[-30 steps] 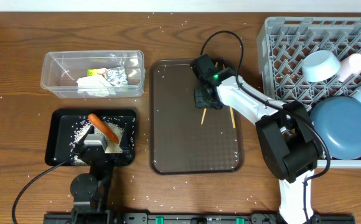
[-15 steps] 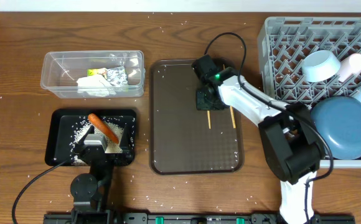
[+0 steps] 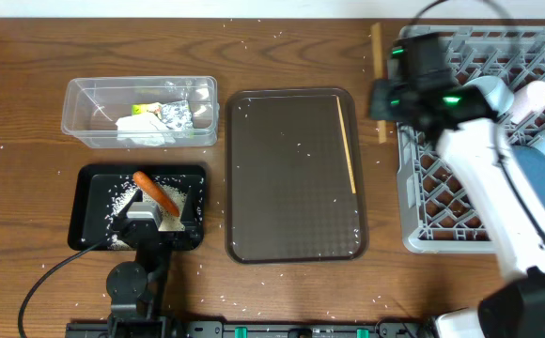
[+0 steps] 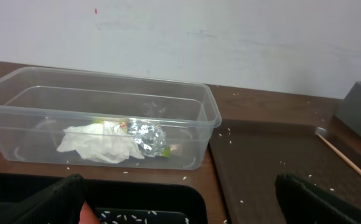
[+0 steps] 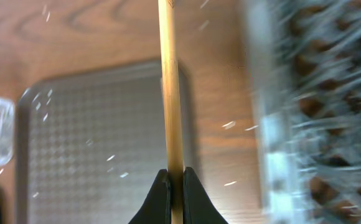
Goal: Sort waste into correct bins and load items into the dishwasher rack
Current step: 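Carry the chopstick into the rack and release it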
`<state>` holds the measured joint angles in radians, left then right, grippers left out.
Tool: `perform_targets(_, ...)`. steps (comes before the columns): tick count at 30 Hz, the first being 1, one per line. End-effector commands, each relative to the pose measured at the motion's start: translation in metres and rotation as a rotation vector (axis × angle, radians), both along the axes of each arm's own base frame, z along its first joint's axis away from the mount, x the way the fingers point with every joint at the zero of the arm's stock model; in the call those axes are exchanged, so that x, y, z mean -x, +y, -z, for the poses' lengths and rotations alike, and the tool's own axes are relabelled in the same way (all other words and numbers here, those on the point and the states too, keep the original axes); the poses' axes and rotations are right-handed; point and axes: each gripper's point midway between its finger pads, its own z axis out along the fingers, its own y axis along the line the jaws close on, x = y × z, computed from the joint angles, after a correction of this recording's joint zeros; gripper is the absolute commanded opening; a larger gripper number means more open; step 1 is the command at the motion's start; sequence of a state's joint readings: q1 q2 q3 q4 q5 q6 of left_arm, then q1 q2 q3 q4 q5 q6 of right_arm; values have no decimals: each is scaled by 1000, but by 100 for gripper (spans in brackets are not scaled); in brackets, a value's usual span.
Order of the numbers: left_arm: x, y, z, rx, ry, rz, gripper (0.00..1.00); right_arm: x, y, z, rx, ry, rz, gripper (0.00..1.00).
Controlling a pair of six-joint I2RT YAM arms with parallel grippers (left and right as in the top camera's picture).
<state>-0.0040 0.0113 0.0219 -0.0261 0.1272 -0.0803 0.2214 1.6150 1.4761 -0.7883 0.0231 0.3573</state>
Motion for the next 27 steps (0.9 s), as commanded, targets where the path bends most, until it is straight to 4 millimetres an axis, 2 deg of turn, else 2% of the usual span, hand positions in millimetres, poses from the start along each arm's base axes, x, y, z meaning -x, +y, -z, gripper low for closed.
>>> perform_targets(1,1,-3,15,-4,43,15,98,-4,-46,-9,92,-29,3,1)
perform_targets(3,1,-3,15,-4,43,15,98,-5,-64,-8,110,-22,5,1)
perform_targets(6,1,-3,15,-4,43,15,98,-7,-78,1,127,-6,-50,1)
perform_targets(10,1,-3,15,-4,43,15,98,-15,-88,14,152,11,-75,1)
perform_targets(15,1,-3,15,-4,43,15,98,-25,-90,39,151,51,-76,2)
perform_targets(19,1,-3,15,-4,43,15,98,-29,-90,65,139,106,-65,8)
perform_targets(21,1,-3,15,-4,43,15,98,-31,-90,75,133,129,-59,21)
perform_targets(22,1,-3,15,-4,43,15,98,-31,-90,80,130,140,-55,24)
perform_targets(24,1,-3,15,-4,43,15,98,-30,-90,85,122,155,-46,32)
perform_targets(27,1,-3,15,-4,43,15,98,-27,-85,84,101,163,-41,34)
